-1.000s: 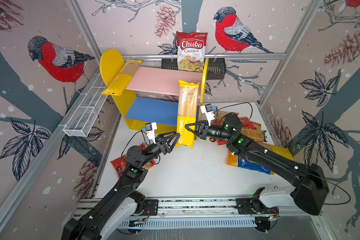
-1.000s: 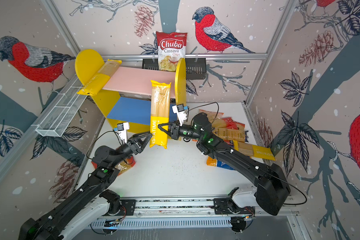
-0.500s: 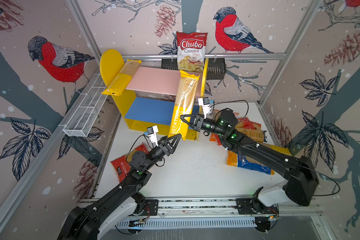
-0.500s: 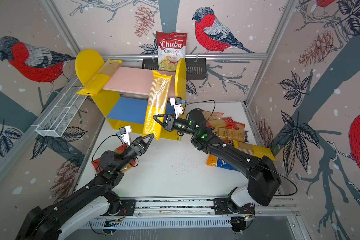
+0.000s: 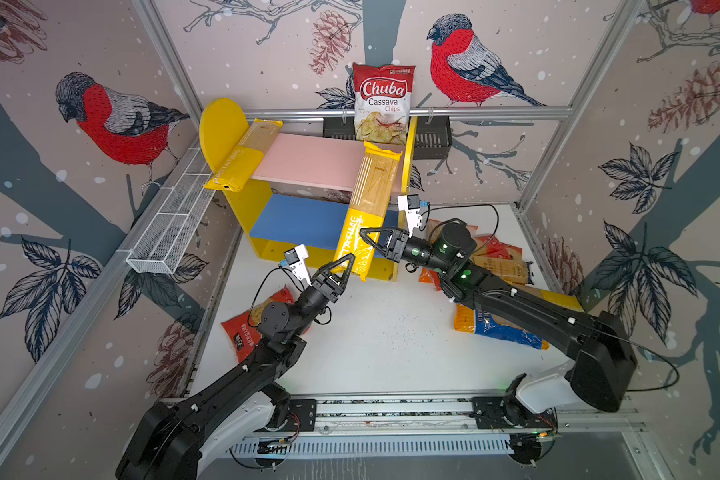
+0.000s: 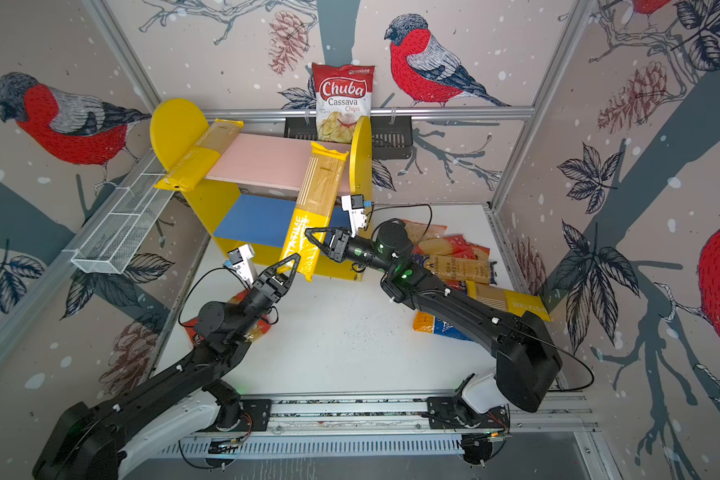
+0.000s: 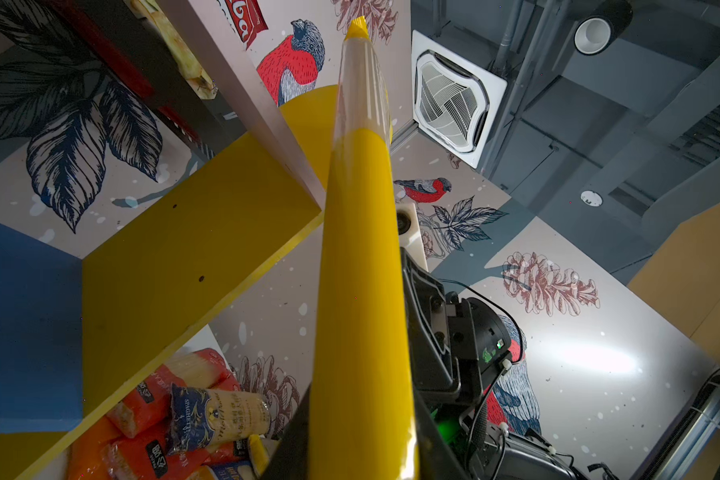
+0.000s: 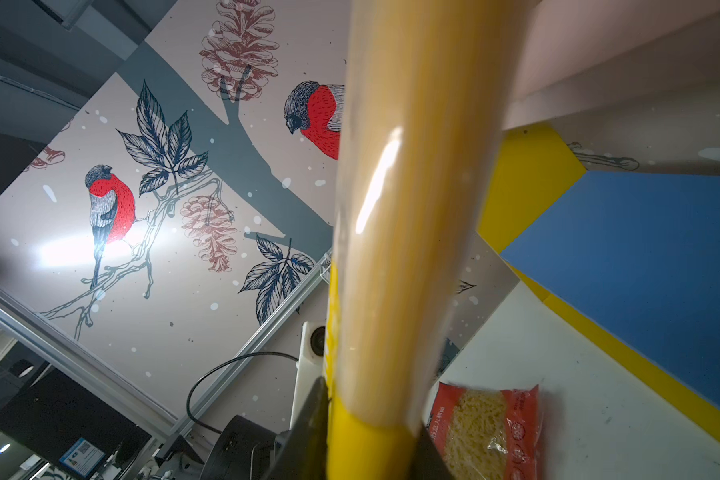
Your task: Place and organize the pasta boxes and bags onto the shelf
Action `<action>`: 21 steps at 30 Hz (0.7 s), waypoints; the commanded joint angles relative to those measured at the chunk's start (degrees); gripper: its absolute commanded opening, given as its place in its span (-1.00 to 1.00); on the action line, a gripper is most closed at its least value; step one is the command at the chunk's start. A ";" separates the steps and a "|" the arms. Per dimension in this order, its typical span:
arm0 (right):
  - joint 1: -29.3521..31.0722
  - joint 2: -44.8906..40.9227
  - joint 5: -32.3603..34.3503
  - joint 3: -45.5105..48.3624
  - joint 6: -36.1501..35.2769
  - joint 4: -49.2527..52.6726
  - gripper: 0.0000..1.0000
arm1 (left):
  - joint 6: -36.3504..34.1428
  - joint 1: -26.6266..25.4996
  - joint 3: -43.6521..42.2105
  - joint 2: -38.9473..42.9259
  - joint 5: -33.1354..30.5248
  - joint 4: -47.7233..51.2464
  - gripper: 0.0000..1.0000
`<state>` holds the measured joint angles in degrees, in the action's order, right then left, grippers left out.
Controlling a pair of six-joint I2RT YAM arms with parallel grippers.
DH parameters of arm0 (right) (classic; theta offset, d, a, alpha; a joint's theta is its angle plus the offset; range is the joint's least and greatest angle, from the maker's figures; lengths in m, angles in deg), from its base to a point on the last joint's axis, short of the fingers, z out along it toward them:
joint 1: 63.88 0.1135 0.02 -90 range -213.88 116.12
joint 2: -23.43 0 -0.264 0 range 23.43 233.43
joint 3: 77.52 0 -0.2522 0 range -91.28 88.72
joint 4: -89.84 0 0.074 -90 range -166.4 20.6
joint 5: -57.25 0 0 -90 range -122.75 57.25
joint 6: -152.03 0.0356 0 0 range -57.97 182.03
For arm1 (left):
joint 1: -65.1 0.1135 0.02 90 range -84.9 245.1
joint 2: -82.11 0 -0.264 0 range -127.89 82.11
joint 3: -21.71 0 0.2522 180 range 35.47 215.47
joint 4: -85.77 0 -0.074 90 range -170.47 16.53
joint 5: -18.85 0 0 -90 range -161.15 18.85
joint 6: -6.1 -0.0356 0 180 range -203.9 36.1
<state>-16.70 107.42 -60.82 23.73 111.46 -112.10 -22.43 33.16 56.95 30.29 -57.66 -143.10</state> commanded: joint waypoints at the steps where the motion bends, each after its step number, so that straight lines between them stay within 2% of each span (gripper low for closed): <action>1: -0.22 0.03 -0.41 -0.07 0.36 -9.47 -0.39 | -0.73 0.00 1.02 0.47 -0.79 -2.61 -0.57; 4: -0.73 0.46 -0.68 -0.14 0.81 -9.71 -0.30 | -0.92 -0.05 1.54 0.53 -1.28 -2.23 -0.71; 8: -1.20 0.73 -1.01 -0.14 1.11 -9.67 -0.05 | -1.74 -0.10 3.08 1.03 -2.41 -0.85 -0.80; 12: -1.97 -0.28 -1.33 1.87 2.02 -11.49 0.11 | -4.44 -0.04 7.86 2.64 -3.08 6.74 -0.83; 17: -3.13 -2.97 -0.69 6.14 2.50 -11.98 0.18 | -7.92 0.19 13.67 4.26 -6.35 18.20 -0.95; 21: -3.60 -5.08 -0.25 9.65 2.36 -11.14 0.19 | -7.04 3.11 19.58 2.52 -4.91 25.00 -1.00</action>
<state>-20.09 103.53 -61.32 31.97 113.41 -121.30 -27.92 34.54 73.03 33.38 -62.27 -117.22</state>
